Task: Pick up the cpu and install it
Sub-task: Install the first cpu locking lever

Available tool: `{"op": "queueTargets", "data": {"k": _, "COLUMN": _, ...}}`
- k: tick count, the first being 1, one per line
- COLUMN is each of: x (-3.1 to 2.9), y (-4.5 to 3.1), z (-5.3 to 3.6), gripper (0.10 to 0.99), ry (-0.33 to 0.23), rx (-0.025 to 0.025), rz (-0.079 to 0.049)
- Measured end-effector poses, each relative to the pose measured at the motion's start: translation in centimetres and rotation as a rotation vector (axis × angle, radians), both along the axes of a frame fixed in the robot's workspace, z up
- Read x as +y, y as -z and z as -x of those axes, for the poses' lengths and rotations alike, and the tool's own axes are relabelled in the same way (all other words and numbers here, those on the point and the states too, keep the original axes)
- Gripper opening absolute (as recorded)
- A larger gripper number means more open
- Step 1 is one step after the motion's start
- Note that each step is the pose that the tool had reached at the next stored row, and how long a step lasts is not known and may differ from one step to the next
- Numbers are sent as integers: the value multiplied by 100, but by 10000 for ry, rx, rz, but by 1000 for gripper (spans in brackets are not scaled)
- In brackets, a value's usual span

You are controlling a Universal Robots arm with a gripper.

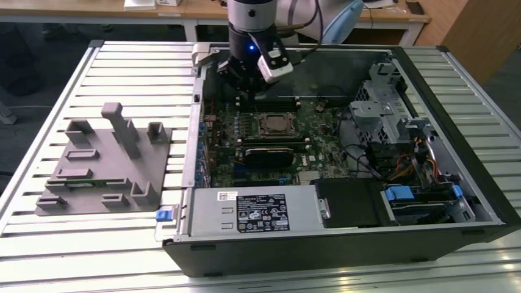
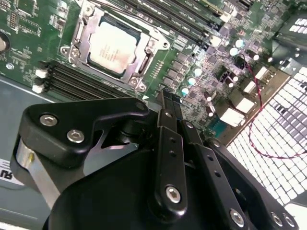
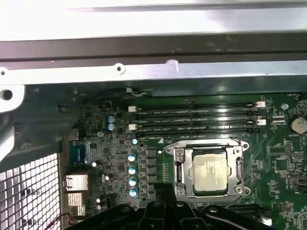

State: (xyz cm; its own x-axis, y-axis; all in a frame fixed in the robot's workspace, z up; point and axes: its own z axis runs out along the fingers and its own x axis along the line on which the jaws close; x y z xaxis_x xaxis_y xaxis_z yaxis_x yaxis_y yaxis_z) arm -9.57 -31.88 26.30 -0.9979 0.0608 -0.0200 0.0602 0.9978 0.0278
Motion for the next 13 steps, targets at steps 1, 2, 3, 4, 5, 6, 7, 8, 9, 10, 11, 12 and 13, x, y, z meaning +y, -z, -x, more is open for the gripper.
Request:
{"op": "queueTargets", "data": {"k": 1, "x": 9, "y": 2, "z": 12, "gripper": 118, "ry": -1, "rx": -1, "rz": -2}}
{"op": "queueTargets", "data": {"k": 2, "x": 21, "y": 3, "z": 26, "gripper": 118, "ry": -3, "rx": -1, "rz": -1}}
{"op": "queueTargets", "data": {"k": 3, "x": 34, "y": 5, "z": 37, "gripper": 118, "ry": -5, "rx": -1, "rz": -2}}
{"op": "queueTargets", "data": {"k": 4, "x": 53, "y": 7, "z": 45, "gripper": 118, "ry": -6, "rx": -1, "rz": -1}}
{"op": "queueTargets", "data": {"k": 5, "x": 70, "y": 10, "z": 54, "gripper": 118, "ry": -7, "rx": 0, "rz": -1}}
{"op": "queueTargets", "data": {"k": 6, "x": 85, "y": 14, "z": 66, "gripper": 118, "ry": -7, "rx": -1, "rz": -2}}
{"op": "queueTargets", "data": {"k": 7, "x": 103, "y": 19, "z": 74, "gripper": 118, "ry": -7, "rx": -1, "rz": -3}}
{"op": "queueTargets", "data": {"k": 8, "x": 121, "y": 25, "z": 81, "gripper": 118, "ry": -9, "rx": -2, "rz": -3}}
{"op": "queueTargets", "data": {"k": 9, "x": 137, "y": 33, "z": 88, "gripper": 118, "ry": -9, "rx": -2, "rz": -4}}
{"op": "queueTargets", "data": {"k": 10, "x": 157, "y": 42, "z": 93, "gripper": 118, "ry": -11, "rx": -1, "rz": -4}}
{"op": "queueTargets", "data": {"k": 11, "x": 175, "y": 51, "z": 100, "gripper": 118, "ry": -14, "rx": 0, "rz": -3}}
{"op": "queueTargets", "data": {"k": 12, "x": 191, "y": 63, "z": 107, "gripper": 118, "ry": -18, "rx": -1, "rz": -3}}
{"op": "queueTargets", "data": {"k": 13, "x": 208, "y": 72, "z": 110, "gripper": 118, "ry": -23, "rx": -1, "rz": -3}}
